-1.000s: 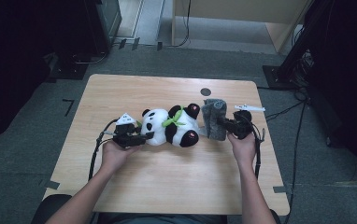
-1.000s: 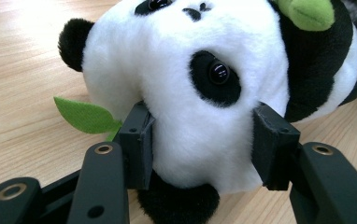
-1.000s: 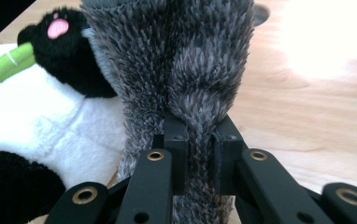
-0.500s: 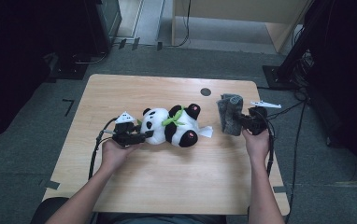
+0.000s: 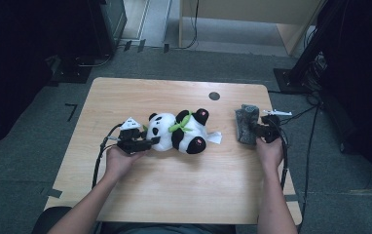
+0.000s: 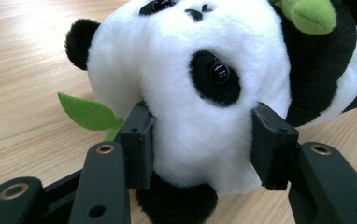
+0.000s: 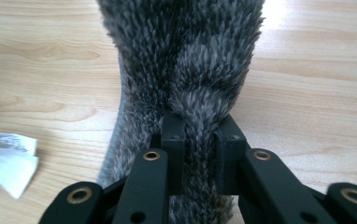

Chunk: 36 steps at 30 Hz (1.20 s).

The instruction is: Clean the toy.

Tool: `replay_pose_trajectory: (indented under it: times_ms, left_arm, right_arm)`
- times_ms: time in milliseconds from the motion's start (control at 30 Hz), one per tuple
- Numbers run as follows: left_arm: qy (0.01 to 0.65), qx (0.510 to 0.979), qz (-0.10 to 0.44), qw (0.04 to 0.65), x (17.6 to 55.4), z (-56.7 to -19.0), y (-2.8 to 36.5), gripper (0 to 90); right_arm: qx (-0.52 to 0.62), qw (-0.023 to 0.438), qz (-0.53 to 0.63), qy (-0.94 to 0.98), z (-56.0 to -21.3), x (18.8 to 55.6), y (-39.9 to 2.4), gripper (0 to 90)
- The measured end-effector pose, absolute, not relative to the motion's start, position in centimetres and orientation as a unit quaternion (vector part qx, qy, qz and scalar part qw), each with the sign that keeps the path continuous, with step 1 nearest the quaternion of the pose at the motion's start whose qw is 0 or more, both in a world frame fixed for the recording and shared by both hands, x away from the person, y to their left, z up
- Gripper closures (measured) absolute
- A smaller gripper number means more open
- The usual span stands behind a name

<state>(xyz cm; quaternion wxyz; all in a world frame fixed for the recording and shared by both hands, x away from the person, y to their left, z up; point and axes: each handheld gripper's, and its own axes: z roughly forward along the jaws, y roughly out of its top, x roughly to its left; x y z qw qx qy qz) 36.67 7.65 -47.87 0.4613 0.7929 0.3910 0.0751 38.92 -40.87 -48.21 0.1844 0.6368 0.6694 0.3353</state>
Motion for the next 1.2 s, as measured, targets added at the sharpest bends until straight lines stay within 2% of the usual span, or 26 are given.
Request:
replay_pose_trajectory:
  times_ms: [300,367,433,633,933,1200]
  left_arm:
    - [0.392,0.792,0.073,0.463,36.7,-47.9,7.7,48.1]
    - [0.393,0.791,0.073,0.463,36.7,-47.9,7.7,47.7]
    - [0.394,0.791,0.073,0.462,36.7,-47.9,7.7,47.1]
    - [0.397,0.792,0.071,0.458,36.7,-47.9,7.7,44.5]
    - [0.397,0.792,0.069,0.459,36.7,-47.8,7.7,44.1]
    - [0.398,0.793,0.066,0.457,36.8,-47.8,7.7,43.0]
  right_arm:
    - [0.632,0.199,0.339,0.668,-49.5,39.0,-41.4,62.5]
    - [0.631,0.195,0.346,0.667,-49.5,39.0,-41.5,53.6]
    - [0.625,0.185,0.358,0.668,-49.5,39.1,-41.6,41.0]
    - [0.622,0.205,0.330,0.680,-48.8,39.2,-40.9,23.5]
    - [0.602,0.212,0.360,0.680,-47.0,38.4,-40.4,15.7]
    - [0.583,0.203,0.378,0.690,-45.9,37.2,-39.4,15.0]
